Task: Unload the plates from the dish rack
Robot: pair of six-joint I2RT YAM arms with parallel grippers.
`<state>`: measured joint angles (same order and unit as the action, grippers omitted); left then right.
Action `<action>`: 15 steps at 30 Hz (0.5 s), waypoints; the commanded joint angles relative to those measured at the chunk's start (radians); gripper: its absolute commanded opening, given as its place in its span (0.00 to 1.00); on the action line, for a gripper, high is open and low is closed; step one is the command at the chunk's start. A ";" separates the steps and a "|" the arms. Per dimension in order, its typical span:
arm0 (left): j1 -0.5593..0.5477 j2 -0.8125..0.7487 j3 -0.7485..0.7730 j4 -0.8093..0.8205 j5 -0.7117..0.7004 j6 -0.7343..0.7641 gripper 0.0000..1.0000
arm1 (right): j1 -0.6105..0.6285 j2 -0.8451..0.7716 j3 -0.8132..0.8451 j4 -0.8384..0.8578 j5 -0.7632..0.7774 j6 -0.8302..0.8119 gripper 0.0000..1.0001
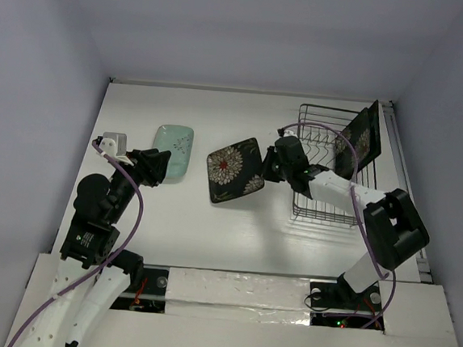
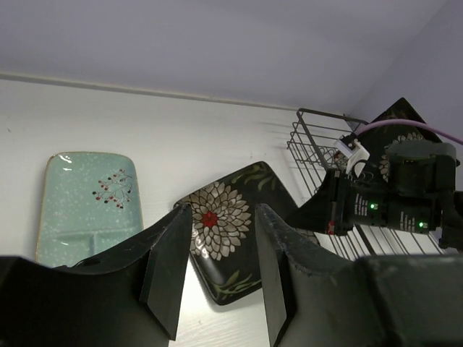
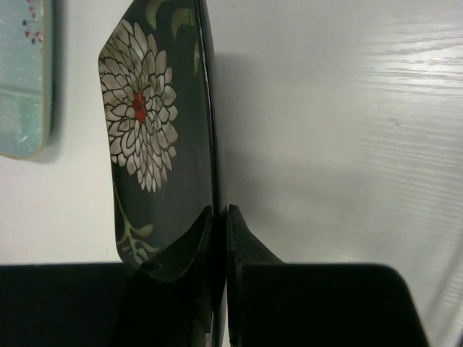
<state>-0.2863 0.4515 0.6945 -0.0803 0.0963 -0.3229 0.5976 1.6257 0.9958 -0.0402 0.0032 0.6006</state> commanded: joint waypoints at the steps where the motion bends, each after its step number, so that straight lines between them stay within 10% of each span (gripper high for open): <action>1: 0.004 0.006 0.033 0.031 0.005 0.004 0.37 | 0.031 -0.006 -0.025 0.250 -0.009 0.082 0.00; 15: 0.004 0.003 0.033 0.033 0.008 0.004 0.37 | 0.073 0.042 -0.109 0.149 0.098 0.038 0.48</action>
<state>-0.2863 0.4515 0.6945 -0.0803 0.0967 -0.3229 0.6628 1.6764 0.8745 0.0734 0.0608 0.6598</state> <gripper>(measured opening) 0.367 0.466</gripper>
